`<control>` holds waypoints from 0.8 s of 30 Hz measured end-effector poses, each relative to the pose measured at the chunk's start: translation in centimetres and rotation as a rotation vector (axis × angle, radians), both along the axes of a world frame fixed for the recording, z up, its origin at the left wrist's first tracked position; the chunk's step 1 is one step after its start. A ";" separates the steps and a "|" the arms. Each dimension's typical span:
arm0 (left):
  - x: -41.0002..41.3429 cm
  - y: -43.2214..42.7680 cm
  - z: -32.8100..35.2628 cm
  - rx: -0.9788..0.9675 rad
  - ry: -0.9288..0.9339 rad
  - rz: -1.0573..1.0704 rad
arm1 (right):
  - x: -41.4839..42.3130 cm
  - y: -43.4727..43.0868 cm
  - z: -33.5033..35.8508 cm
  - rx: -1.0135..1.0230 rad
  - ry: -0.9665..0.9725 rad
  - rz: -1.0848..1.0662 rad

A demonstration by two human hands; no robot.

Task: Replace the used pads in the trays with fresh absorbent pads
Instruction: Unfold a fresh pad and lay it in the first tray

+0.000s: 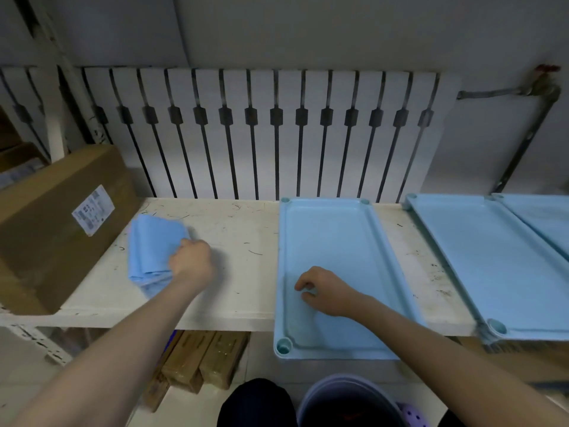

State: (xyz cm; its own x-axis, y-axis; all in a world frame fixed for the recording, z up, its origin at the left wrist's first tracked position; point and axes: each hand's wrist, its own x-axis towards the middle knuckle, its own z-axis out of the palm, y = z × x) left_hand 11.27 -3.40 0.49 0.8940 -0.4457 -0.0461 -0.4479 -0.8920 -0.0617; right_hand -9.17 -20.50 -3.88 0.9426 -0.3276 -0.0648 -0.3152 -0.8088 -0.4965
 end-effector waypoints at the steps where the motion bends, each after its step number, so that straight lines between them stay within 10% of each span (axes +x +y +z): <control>1: -1.1 -0.7 0.0 -0.011 -0.003 -0.039 | -0.3 0.0 0.2 -0.004 0.005 0.001; 12: -8.9 -3.0 0.5 -0.377 0.078 -0.304 | -6.9 -3.8 0.0 -0.274 0.067 -0.328; 24: -7.9 -1.1 1.5 -0.508 0.149 0.128 | -11.6 -4.2 -0.1 -0.331 0.197 -0.618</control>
